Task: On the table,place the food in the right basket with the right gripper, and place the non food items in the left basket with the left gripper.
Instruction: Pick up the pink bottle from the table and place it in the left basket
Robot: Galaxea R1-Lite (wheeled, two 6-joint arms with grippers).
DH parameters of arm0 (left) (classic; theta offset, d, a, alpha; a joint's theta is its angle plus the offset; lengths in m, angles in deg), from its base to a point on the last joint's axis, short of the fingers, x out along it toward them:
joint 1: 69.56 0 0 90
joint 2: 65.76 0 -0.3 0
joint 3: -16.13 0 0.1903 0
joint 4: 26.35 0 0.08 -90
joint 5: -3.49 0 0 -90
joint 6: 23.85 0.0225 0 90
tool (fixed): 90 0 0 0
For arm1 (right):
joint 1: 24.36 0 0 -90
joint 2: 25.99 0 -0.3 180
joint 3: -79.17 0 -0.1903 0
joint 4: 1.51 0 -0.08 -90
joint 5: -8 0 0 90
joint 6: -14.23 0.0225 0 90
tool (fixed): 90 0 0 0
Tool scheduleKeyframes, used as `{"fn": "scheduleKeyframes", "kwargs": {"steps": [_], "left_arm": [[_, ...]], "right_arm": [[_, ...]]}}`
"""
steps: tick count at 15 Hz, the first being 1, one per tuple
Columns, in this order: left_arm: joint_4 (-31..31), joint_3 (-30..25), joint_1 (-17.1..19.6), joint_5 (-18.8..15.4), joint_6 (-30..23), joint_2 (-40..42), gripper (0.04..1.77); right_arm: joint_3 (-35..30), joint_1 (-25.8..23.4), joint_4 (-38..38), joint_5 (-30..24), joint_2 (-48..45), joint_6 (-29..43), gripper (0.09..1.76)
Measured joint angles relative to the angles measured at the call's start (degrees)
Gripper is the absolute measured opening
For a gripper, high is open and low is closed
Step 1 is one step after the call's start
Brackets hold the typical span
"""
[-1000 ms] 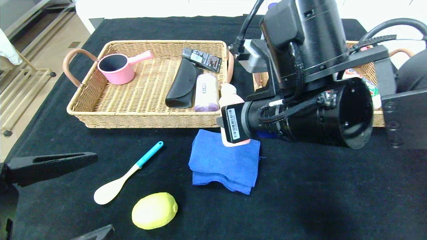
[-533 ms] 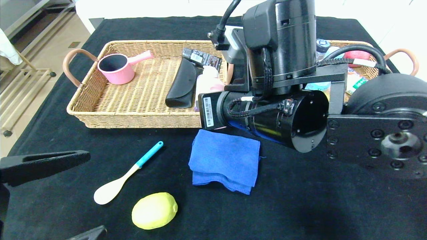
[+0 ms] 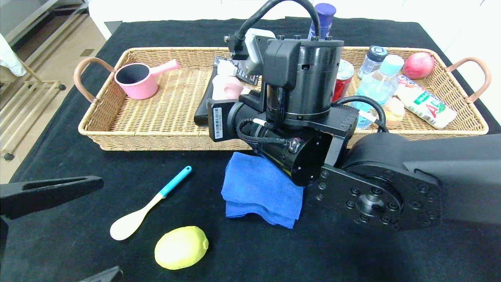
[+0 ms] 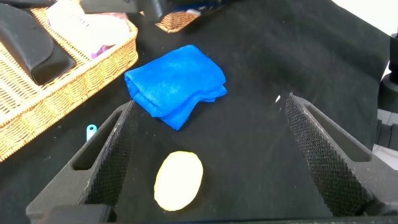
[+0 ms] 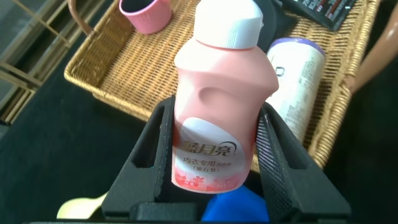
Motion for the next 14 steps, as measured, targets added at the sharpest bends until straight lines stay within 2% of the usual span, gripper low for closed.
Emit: {"fn": "scheduleKeyframes", "kwargs": {"steps": [5,9,14], "left_arm": [[-0.34,-0.22,-0.06,-0.02,0.11,-0.23,1.72],[-0.39,-0.3,-0.09,-0.05,0.11,-0.55,1.72],[-0.41,-0.49,-0.09,-0.1,0.17,-0.67,1.72]], "right_arm": [[0.82,-0.87,2.12,-0.63,2.19,-2.9,0.85],[1.21,-1.5,8.59,-0.61,4.1,-5.81,0.85],[5.91,-1.74,9.78,-0.99,6.23,-6.03,0.85]]}}
